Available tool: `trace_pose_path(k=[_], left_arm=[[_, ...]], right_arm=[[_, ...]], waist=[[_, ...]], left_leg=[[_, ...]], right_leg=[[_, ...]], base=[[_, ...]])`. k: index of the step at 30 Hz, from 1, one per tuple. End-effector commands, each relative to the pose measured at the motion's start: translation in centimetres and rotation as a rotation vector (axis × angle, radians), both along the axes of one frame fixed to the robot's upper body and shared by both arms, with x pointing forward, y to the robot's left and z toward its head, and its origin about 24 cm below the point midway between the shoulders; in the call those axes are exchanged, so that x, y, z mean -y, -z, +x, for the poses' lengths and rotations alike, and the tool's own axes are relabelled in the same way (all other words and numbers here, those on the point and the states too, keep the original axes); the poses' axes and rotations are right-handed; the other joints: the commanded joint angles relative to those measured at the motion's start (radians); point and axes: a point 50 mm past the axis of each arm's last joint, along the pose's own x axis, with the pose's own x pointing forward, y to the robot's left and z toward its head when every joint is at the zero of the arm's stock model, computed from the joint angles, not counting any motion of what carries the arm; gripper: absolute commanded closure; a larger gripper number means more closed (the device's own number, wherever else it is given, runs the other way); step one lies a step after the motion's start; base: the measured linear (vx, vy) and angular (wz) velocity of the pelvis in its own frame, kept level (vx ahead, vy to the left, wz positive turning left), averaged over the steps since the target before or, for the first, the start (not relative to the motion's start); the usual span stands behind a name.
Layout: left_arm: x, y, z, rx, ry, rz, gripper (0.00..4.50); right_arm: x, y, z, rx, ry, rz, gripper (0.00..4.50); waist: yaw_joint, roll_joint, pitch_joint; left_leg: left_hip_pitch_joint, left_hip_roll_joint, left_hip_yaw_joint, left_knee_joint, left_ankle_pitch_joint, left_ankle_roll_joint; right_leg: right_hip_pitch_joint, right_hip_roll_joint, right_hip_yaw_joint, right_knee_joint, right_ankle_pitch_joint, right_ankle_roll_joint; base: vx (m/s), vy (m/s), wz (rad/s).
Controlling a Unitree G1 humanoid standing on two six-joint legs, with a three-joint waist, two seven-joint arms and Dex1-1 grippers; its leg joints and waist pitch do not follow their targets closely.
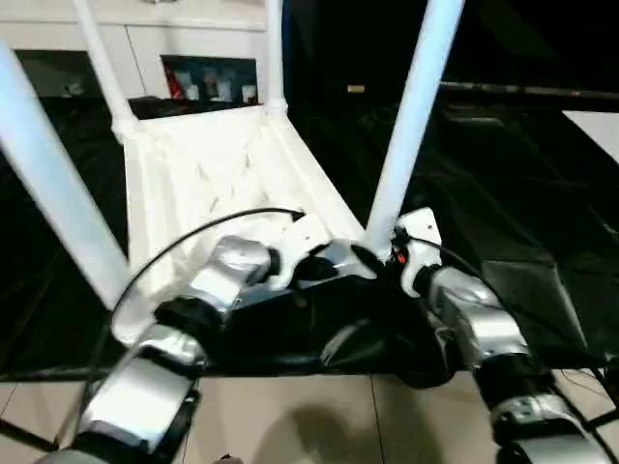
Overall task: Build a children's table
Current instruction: Rotate leg to tighten
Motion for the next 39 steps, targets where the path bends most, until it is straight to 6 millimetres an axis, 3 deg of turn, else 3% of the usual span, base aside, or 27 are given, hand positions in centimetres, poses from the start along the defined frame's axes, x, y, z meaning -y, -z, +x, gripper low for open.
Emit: trace_pose_path(k=[1,5,13,23,33,36,38,39], left_arm=[[-0.1,0.1,-0.6,-0.006,0.067,-0.02,4.5],[-1.0,-0.3,-1.3,-0.035,0.126,-0.052,4.5],[-2.1,-0.1,-2.6,-0.107,0.205,-0.058,4.5],[-2.3,-0.3,-2.8,-0.108,0.199,-0.053,4.5],[-2.3,-0.2,-2.9,-0.119,0.191,-0.058,4.5],[-2.0,0.2,-2.2,-0.1,0.104,-0.046,4.5],[-1.3,0.4,-1.3,-0.062,0.003,-0.033,4.5],[-0.7,0.5,-0.7,-0.036,-0.052,-0.024,4.5]], right_arm=[[-1.4,-0.5,-0.8,0.01,-0.186,-0.024,0.61],[-0.1,-1.1,-1.3,0.014,-0.276,-0.066,0.61],[0.4,-1.5,-1.5,0.012,-0.348,-0.049,0.61],[0.6,-1.2,-1.8,-0.006,-0.379,-0.07,1.59],[0.6,-0.9,-1.9,-0.016,-0.365,-0.053,1.88],[0.6,-0.1,-1.5,-0.035,-0.237,-0.041,1.89],[0.3,0.7,-1.1,-0.048,-0.109,-0.038,1.89],[-0.1,1.2,-0.9,-0.059,-0.033,-0.039,1.89]], waist=[[0.001,-0.001,-0.06],[0.001,-0.001,-0.055],[0.004,0.001,-0.055],[0.003,-0.002,-0.057],[0.002,-0.003,-0.059],[-0.001,-0.005,-0.058],[-0.004,-0.005,-0.056],[-0.005,-0.005,-0.052]], left_leg=[[0.015,0.028,-0.013,-0.057,-0.156,0.068],[0.02,0.031,-0.009,-0.062,-0.221,0.04],[0.022,0.032,-0.007,-0.063,-0.213,0.031],[0.02,0.03,-0.007,-0.06,-0.181,0.042],[0.019,0.029,-0.006,-0.057,-0.166,0.048],[0.02,0.029,-0.006,-0.057,-0.167,0.048],[0.02,0.027,-0.006,-0.059,-0.198,0.034],[0.024,0.026,-0.008,-0.063,-0.235,0.008]], right_leg=[[0.043,-0.048,0.031,-0.058,0.036,-0.25],[0.038,-0.049,0.034,-0.065,-0.065,-0.249],[0.032,-0.048,0.036,-0.062,-0.053,-0.256],[0.034,-0.047,0.036,-0.059,-0.03,-0.252],[0.036,-0.046,0.035,-0.056,-0.009,-0.258],[0.034,-0.046,0.036,-0.056,-0.011,-0.26],[0.031,-0.048,0.037,-0.063,-0.067,-0.252],[0.028,-0.051,0.039,-0.073,-0.148,-0.233]], base=[[0.0,0.0,0.0],[0.0,0.0,0.0],[0.0,0.0,0.0],[0.0,0.0,0.0],[0.0,0.0,0.0],[0.0,0.0,0.0],[0.0,0.0,0.0],[0.0,0.0,0.0]])
